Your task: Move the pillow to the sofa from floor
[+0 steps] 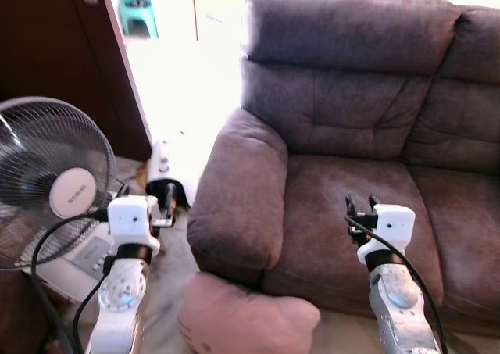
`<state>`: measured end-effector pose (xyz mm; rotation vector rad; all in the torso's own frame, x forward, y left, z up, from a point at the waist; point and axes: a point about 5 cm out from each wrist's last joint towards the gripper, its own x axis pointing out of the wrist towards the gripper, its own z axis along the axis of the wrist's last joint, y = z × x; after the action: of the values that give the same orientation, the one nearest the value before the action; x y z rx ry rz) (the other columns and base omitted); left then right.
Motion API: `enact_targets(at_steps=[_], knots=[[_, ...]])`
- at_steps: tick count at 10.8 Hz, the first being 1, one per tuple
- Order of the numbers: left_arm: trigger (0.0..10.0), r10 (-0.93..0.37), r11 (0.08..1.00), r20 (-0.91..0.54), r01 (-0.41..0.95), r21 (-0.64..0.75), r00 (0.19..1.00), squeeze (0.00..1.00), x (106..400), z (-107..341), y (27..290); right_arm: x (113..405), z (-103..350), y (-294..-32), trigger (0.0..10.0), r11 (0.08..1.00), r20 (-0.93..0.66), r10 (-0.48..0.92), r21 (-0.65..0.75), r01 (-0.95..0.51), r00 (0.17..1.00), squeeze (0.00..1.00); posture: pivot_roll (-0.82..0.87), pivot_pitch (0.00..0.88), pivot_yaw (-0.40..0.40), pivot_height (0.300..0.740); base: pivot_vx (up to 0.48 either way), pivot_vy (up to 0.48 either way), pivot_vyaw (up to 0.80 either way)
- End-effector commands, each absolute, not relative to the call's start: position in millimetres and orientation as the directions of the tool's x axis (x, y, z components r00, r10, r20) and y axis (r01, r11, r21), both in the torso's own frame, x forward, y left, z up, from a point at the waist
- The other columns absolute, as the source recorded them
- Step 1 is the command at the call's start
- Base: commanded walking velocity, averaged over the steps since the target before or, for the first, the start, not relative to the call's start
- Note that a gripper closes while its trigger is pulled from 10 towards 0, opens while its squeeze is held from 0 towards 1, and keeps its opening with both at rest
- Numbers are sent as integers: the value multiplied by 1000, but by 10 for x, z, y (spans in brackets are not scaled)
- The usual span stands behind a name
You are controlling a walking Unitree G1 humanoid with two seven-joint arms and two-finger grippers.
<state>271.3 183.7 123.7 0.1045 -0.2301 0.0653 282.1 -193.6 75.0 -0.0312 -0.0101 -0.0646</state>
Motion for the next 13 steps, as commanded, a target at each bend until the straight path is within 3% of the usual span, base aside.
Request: enact_targets(at_steps=[1, 6, 13], knots=[[10000, 31, 994, 215, -54, 100, 976, 0, 2742, 1247, 1845, 2779, 758, -1955, 10000, 995, 7, -94, -15, 94, 996, 0, 77, 10, -4, 736, 0, 0, 0], [10000, 7, 996, 178, -22, 86, 984, 0, 2836, 1191, 1796, 2691, 720, -1933, 10000, 995, -12, -101, 3, 101, 995, 0, 65, 10, -21, 736, 0, 0, 0], [10000, 58, 995, 157, -69, 69, 986, 0, 2770, 1164, 1895, 2759, 745, -1858, 10000, 996, -31, -86, 19, 86, 996, 0, 89, 104, -38, 736, 0, 0, 0]])
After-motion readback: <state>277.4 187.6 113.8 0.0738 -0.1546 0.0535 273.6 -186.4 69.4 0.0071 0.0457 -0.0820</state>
